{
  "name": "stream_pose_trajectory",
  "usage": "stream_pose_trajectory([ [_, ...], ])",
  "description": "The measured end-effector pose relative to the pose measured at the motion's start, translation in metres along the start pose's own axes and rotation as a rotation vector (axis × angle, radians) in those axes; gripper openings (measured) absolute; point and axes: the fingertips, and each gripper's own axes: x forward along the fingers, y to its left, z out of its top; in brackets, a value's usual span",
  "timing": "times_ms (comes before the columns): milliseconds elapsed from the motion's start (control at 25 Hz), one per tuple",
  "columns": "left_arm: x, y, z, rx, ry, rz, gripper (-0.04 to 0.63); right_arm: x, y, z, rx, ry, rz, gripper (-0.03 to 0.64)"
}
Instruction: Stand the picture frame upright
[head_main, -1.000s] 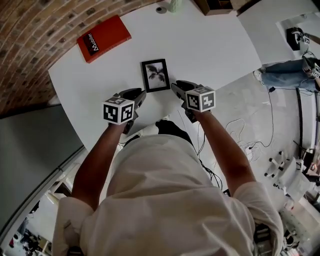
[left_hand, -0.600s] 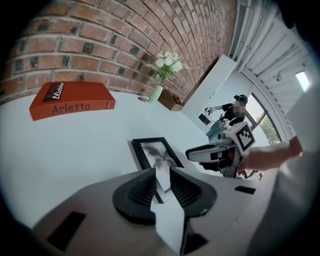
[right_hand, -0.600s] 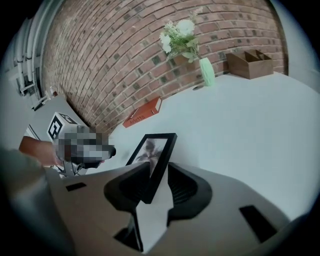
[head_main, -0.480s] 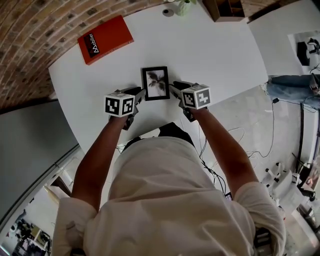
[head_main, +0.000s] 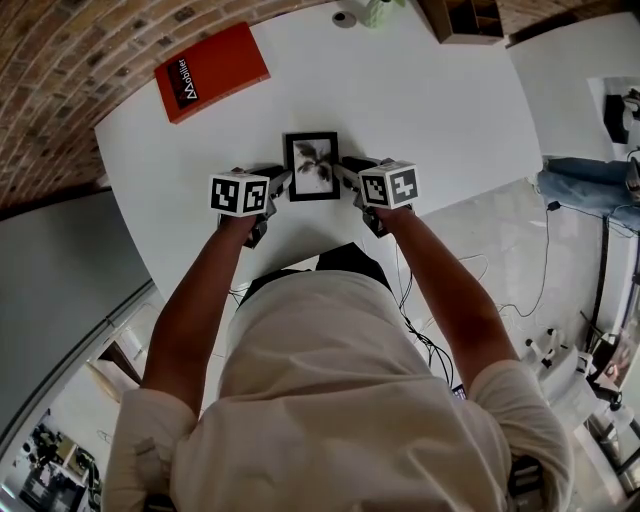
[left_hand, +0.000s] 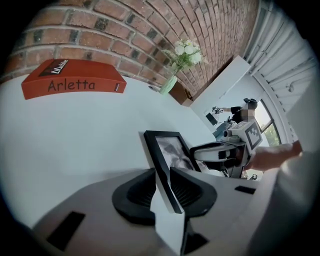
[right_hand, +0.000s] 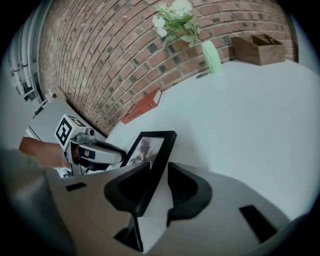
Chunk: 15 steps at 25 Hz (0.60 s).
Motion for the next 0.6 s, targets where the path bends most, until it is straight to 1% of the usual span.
stream_pose_trajectory([
  [200, 0.006, 0.000, 0.001, -0.022, 0.001, -0.033, 0.089, 0.004, 0.004, 0.002, 0.006, 0.015, 0.018, 0.117],
  [320, 0.009, -0.002, 0.002, -0.038, 0.005, -0.052, 0.089, 0.007, 0.005, 0.002, 0.000, 0.032, 0.013, 0.117],
  [600, 0.011, -0.004, 0.004, -0.064, 0.016, -0.086, 0.081, 0.008, 0.003, 0.002, 0.047, 0.026, 0.017, 0.101],
])
